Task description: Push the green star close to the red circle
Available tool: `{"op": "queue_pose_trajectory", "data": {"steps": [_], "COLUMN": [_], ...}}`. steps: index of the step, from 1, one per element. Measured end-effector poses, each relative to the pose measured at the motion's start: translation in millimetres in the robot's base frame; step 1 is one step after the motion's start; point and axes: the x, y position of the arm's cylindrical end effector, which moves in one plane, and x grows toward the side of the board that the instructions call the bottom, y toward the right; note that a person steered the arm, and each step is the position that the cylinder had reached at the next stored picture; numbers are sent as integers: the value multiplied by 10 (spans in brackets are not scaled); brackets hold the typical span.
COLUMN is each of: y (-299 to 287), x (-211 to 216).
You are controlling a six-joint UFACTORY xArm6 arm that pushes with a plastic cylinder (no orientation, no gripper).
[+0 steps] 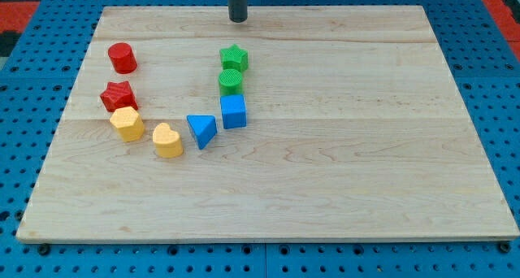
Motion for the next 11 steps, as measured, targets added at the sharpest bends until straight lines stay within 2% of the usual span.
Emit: {"op": "queue_pose_trajectory", "data": {"steps": [1, 2, 3, 4, 5, 6, 9, 10, 11], "y": [96, 720, 1042, 898, 309, -88, -371, -272, -612], "x": [-62, 63, 479, 1214, 1284, 1126, 774, 489, 754]}}
